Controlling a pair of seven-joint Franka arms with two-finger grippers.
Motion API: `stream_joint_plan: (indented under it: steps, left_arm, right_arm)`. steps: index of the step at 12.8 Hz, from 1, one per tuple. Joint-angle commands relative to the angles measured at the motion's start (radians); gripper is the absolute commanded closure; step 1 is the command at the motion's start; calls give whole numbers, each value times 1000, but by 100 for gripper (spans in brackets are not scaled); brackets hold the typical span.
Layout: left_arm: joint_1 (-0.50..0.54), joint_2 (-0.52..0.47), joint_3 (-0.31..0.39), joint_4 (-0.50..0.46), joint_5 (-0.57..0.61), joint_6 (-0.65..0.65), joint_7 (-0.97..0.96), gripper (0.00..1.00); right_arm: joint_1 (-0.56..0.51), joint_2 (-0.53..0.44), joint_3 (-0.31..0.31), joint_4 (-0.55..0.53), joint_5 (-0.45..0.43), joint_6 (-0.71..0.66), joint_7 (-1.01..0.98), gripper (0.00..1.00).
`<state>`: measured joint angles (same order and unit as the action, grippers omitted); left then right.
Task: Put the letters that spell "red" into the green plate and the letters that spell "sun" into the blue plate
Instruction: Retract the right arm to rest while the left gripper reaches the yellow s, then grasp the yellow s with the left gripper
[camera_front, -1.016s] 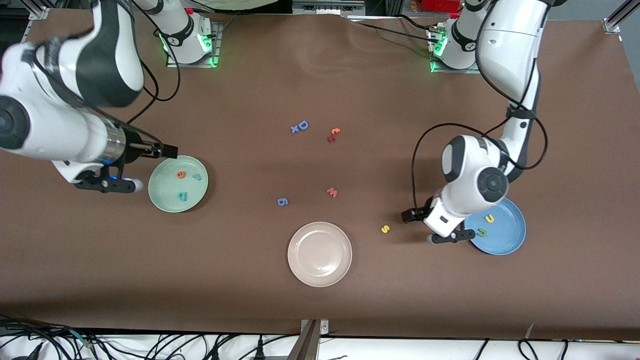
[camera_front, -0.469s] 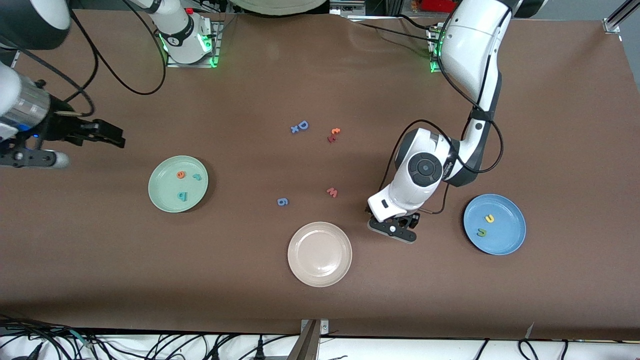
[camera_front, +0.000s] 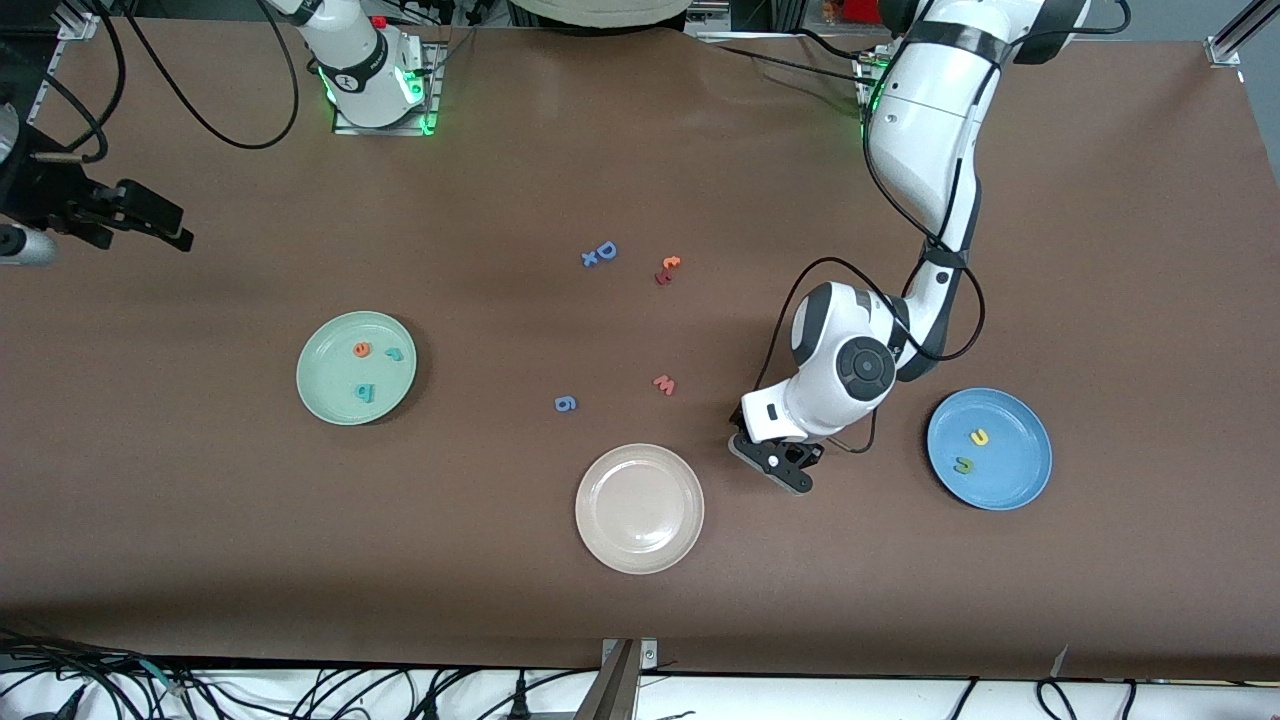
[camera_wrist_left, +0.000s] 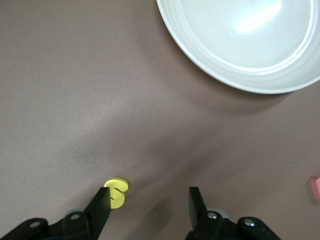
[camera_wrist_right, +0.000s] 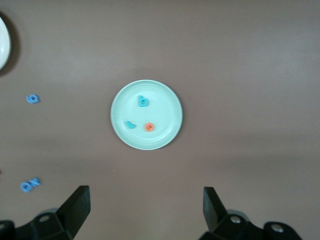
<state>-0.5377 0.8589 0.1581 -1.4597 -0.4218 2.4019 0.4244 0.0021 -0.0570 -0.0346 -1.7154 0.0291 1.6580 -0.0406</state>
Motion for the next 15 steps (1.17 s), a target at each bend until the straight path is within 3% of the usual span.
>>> stream_joint_plan:
  steps: [1, 6, 10, 12, 15]
  left_arm:
    - [4, 8, 12, 3, -35, 2, 60, 29]
    - [5, 20, 44, -2, -40, 2, 90, 33]
    - [2, 31, 49, 4, -43, 2, 74, 36]
    - [2, 32, 49, 4, -43, 3, 74, 46]
    - [1, 31, 49, 10, -44, 3, 71, 45]
  right_arm:
    - [-39, -29, 61, -26, -44, 25, -44, 0]
    - [-47, -40, 62, -27, -14, -4, -30, 0]
    - [-50, -21, 45, -23, 2, 49, -31, 0]
    - [-47, -14, 28, -14, 0, 37, -41, 0]
    - [-44, 12, 28, 19, 0, -12, -44, 0]
